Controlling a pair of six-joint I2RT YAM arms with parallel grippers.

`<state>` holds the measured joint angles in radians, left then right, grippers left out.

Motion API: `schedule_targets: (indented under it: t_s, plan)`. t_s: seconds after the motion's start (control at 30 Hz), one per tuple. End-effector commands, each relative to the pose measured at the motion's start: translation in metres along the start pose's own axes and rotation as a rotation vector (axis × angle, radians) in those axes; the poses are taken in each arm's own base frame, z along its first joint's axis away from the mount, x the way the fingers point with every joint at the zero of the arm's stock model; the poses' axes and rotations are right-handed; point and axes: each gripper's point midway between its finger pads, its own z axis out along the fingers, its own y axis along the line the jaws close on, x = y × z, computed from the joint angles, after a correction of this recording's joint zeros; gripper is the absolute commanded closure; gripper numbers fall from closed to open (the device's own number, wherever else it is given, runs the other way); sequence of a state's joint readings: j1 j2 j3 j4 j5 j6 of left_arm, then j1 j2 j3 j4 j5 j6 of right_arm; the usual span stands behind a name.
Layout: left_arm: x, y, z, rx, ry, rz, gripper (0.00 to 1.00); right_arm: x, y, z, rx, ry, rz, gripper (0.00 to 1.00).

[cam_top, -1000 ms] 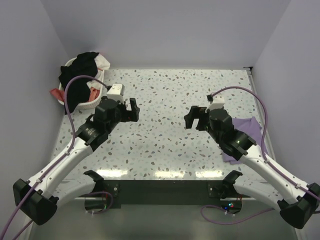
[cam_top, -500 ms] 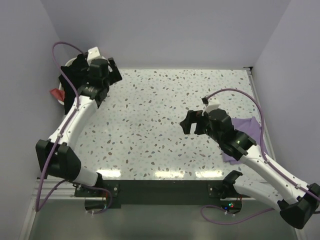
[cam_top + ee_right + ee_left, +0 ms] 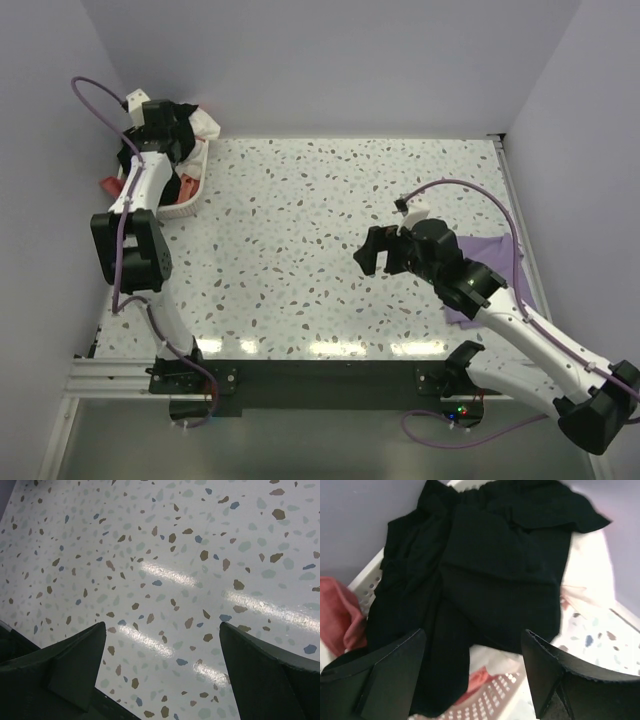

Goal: Fold and stack the t-shirts
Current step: Grab the tshirt from the pile

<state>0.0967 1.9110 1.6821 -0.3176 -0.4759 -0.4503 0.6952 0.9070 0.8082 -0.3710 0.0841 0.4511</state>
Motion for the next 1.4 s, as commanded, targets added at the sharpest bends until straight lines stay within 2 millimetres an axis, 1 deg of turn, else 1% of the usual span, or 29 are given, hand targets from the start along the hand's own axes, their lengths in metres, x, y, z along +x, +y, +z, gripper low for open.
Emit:
schedule_targets:
  t_s: [0.0, 0.03, 0.07, 0.1, 0.17, 0.27, 0.3, 0.33, 0.37, 0.43, 0.47, 0.5, 0.53, 0.67, 0.7, 0.73, 0.8, 0.83, 0.9, 0.93, 1.0, 1.03, 1.1, 1.13, 1.2, 1.23, 1.3, 1.33, 1.37]
  plan:
    - [-0.013, -0.008, 0.028, 0.053, -0.035, -0.008, 0.19, -0.004, 0.011, 0.004, -0.056, -0.016, -0.010, 0.01]
    - [-0.015, -0.005, 0.036, 0.053, -0.038, -0.014, 0.19, -0.002, 0.011, 0.005, -0.060, -0.009, -0.011, 0.01]
    - [-0.012, -0.009, 0.047, 0.071, -0.027, -0.015, 0.20, 0.000, 0.012, 0.006, -0.065, -0.003, -0.014, 0.01]
    - [-0.014, -0.005, 0.054, 0.070, -0.024, -0.024, 0.21, 0.001, 0.014, 0.006, -0.078, 0.001, -0.014, 0.01]
    - [-0.012, -0.005, 0.065, 0.080, -0.006, -0.042, 0.23, 0.004, 0.014, 0.008, -0.087, 0.005, -0.016, 0.01]
    - [-0.009, -0.004, 0.075, 0.116, 0.015, -0.086, 0.32, 0.007, 0.013, 0.009, -0.087, 0.009, -0.012, 0.01]
    - [-0.010, -0.003, 0.077, 0.121, 0.017, -0.101, 0.39, 0.007, 0.014, 0.009, -0.090, 0.005, -0.013, 0.01]
    - [-0.011, -0.004, 0.078, 0.137, 0.017, -0.108, 0.42, 0.007, 0.013, 0.009, -0.090, 0.006, -0.013, 0.01]
    - [-0.010, -0.006, 0.078, 0.142, 0.019, -0.114, 0.51, 0.008, 0.012, 0.010, -0.087, 0.009, -0.016, 0.01]
    - [-0.011, -0.008, 0.077, 0.153, 0.018, -0.119, 0.62, 0.008, 0.012, 0.011, -0.086, 0.010, -0.014, 0.01]
    - [-0.014, -0.010, 0.075, 0.167, 0.015, -0.122, 0.66, 0.010, 0.012, 0.011, -0.086, 0.015, -0.015, 0.01]
    - [-0.017, -0.012, 0.072, 0.176, 0.010, -0.126, 0.75, 0.009, 0.012, 0.011, -0.084, 0.012, -0.014, 0.01]
    - [-0.022, -0.012, 0.069, 0.185, 0.001, -0.132, 0.79, 0.010, 0.012, 0.012, -0.085, 0.016, -0.015, 0.01]
    - [-0.047, -0.016, 0.049, 0.218, -0.044, -0.138, 0.95, 0.008, 0.012, 0.012, -0.084, 0.011, -0.014, 0.01]
    - [-0.051, -0.016, 0.046, 0.219, -0.052, -0.137, 0.98, 0.008, 0.013, 0.012, -0.088, 0.011, -0.015, 0.01]
    - [-0.061, -0.016, 0.037, 0.228, -0.071, -0.138, 1.00, 0.008, 0.013, 0.012, -0.088, 0.011, -0.016, 0.01]
    - [-0.073, -0.014, 0.027, 0.230, -0.093, -0.139, 1.00, 0.010, 0.017, 0.012, -0.109, 0.019, -0.012, 0.01]
    - [-0.084, -0.013, 0.016, 0.240, -0.115, -0.143, 1.00, 0.010, 0.017, 0.012, -0.110, 0.020, -0.012, 0.01]
    - [-0.097, -0.015, 0.004, 0.261, -0.140, -0.138, 1.00, 0.009, 0.018, 0.014, -0.112, 0.016, -0.009, 0.01]
    - [-0.109, -0.016, -0.009, 0.279, -0.166, -0.143, 1.00, 0.009, 0.019, 0.014, -0.114, 0.019, -0.007, 0.01]
    - [-0.123, -0.017, -0.023, 0.301, -0.196, -0.145, 1.00, 0.008, 0.020, 0.015, -0.116, 0.018, -0.006, 0.01]
    - [-0.133, -0.019, -0.036, 0.325, -0.217, -0.146, 1.00, 0.007, 0.020, 0.015, -0.117, 0.017, -0.004, 0.01]
    - [-0.144, -0.021, -0.050, 0.352, -0.243, -0.148, 1.00, 0.006, 0.021, 0.016, -0.118, 0.015, -0.004, 0.01]
    - [-0.155, -0.022, -0.063, 0.380, -0.267, -0.151, 1.00, 0.004, 0.021, 0.016, -0.116, 0.009, -0.003, 0.01]
    - [-0.163, -0.024, -0.075, 0.405, -0.283, -0.151, 1.00, 0.004, 0.021, 0.018, -0.116, 0.011, -0.004, 0.01]
    - [-0.171, -0.026, -0.086, 0.434, -0.299, -0.150, 1.00, 0.002, 0.021, 0.018, -0.114, 0.009, -0.003, 0.01]
    - [-0.177, -0.029, -0.100, 0.465, -0.311, -0.154, 1.00, 0.000, 0.022, 0.019, -0.111, 0.007, -0.008, 0.01]
    - [-0.183, -0.032, -0.114, 0.501, -0.326, -0.153, 1.00, -0.001, 0.021, 0.019, -0.106, 0.004, -0.011, 0.01]
    - [-0.186, -0.034, -0.121, 0.517, -0.336, -0.150, 1.00, -0.004, 0.021, 0.019, -0.100, -0.005, -0.012, 0.01]
